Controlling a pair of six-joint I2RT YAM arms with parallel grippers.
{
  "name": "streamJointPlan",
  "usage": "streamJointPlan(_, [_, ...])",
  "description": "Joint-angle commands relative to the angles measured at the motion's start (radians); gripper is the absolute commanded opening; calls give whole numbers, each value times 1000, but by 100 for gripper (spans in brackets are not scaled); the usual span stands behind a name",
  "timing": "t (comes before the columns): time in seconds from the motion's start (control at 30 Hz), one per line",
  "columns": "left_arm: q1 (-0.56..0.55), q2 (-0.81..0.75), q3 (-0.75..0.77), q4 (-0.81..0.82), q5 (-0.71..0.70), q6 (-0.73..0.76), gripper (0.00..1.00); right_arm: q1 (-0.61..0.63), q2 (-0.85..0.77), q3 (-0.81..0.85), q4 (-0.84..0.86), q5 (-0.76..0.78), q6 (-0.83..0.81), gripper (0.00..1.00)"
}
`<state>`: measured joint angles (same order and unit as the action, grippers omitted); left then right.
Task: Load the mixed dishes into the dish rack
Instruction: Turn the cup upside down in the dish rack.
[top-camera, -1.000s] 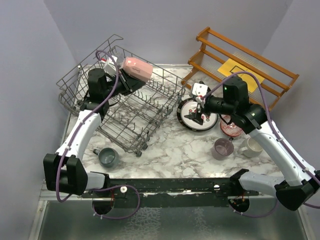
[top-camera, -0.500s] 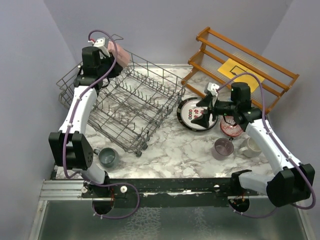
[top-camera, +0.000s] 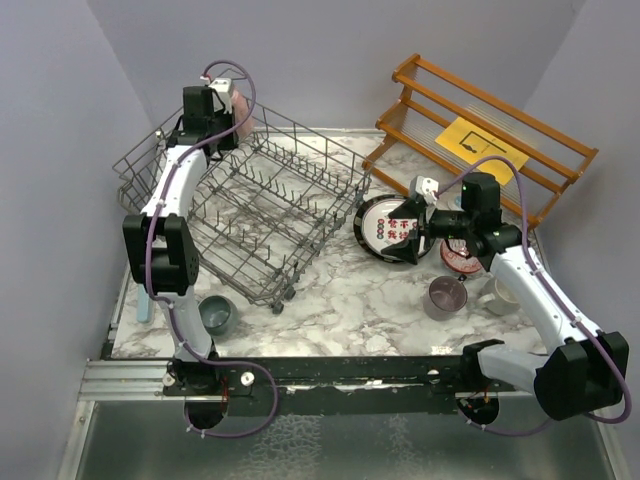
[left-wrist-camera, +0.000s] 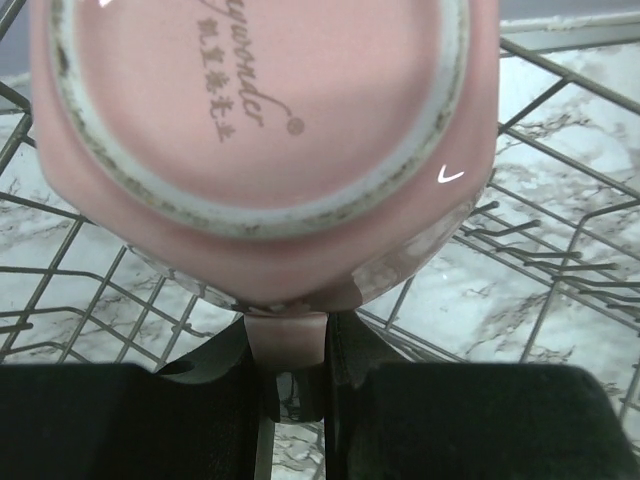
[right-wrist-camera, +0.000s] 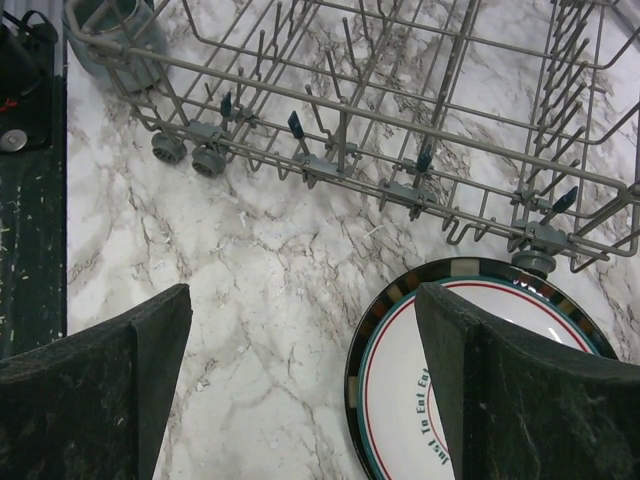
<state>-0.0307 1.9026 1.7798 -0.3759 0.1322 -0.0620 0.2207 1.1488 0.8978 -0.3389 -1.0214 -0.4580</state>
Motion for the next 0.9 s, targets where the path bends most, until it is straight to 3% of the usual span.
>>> streamJointPlan(0.0, [46,28,92,71,47,82,0,-4,-9,2,11,2,-49,93])
streamJointPlan(0.87, [129,251,193,86,101,123,0,-23,20,6,-8,-5,-71,94])
